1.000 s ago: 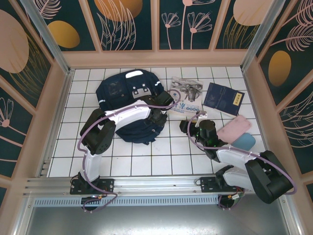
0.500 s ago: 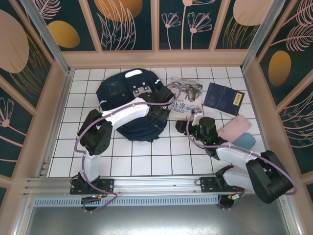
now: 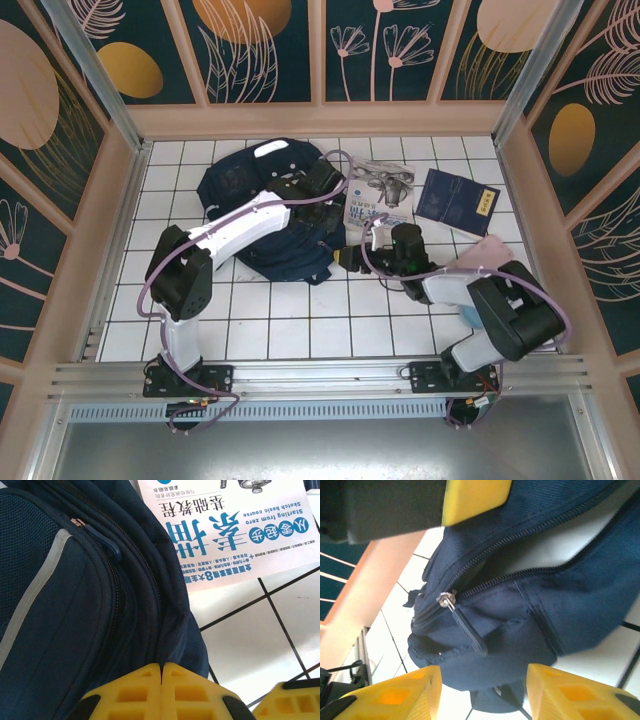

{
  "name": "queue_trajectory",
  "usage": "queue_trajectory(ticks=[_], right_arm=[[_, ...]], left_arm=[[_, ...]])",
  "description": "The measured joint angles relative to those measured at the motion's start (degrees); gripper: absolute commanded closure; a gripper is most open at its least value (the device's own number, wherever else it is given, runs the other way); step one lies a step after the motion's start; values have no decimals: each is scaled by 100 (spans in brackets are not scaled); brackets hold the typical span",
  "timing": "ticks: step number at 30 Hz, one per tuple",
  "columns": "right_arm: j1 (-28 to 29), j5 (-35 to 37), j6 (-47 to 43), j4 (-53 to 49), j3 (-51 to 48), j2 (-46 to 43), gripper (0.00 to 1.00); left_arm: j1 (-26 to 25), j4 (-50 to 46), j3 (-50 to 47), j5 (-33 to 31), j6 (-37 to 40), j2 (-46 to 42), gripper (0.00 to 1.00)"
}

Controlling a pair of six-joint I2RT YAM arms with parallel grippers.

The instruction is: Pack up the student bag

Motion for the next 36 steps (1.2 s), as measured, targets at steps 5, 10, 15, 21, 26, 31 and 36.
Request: queue_trajectory(ticks=[5,10,15,21,26,31,36], right_arm=[[-2,-216,17,245,236,251,60],[-2,-273,15,372,483,527,60],[0,-313,9,455,498,697,64],[39,-356,-11,487,498,706,65],[94,-352,-136,476,503,706,70],[203,-323,-308,428,527,706,92],[345,-81,-479,372,522,625,100]], left_arm=[[22,44,-7,50,-52,-55,100],[31,59,-7,61,-92,-70,100],[31,61,-7,59,-127,-103,100],[33,59,-7,59,-131,-105,100],[37,59,-7,59,-131,-105,100],[37,59,-7,57,-151,-105,100],[52,57,0,13,-271,-105,100]])
